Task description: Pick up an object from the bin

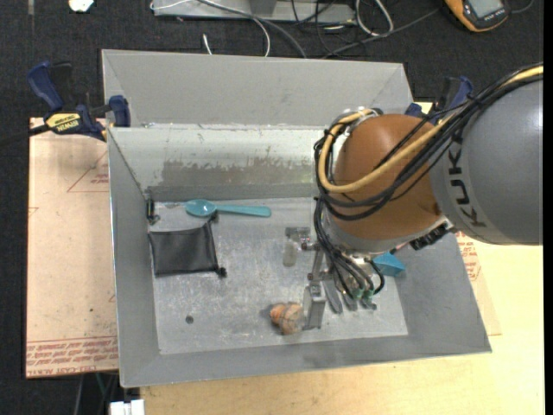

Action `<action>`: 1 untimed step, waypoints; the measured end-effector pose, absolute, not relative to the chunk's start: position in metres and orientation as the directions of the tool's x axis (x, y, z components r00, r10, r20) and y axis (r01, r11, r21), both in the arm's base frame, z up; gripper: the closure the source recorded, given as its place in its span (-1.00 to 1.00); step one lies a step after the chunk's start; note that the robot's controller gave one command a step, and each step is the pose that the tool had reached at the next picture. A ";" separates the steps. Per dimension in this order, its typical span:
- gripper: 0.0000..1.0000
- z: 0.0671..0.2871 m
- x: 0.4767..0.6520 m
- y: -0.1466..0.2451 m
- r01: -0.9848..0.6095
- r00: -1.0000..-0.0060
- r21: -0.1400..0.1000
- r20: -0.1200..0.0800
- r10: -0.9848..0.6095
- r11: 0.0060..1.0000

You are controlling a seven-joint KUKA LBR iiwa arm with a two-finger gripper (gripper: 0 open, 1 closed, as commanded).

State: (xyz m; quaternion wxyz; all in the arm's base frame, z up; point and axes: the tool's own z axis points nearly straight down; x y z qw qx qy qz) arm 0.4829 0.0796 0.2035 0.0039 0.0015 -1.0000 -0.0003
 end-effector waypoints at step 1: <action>-1.00 0.207 0.485 0.079 0.000 -1.000 0.001 0.000 0.000 1.000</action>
Offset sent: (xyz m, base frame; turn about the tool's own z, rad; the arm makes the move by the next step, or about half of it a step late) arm 0.0052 -0.0479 -0.1335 0.1567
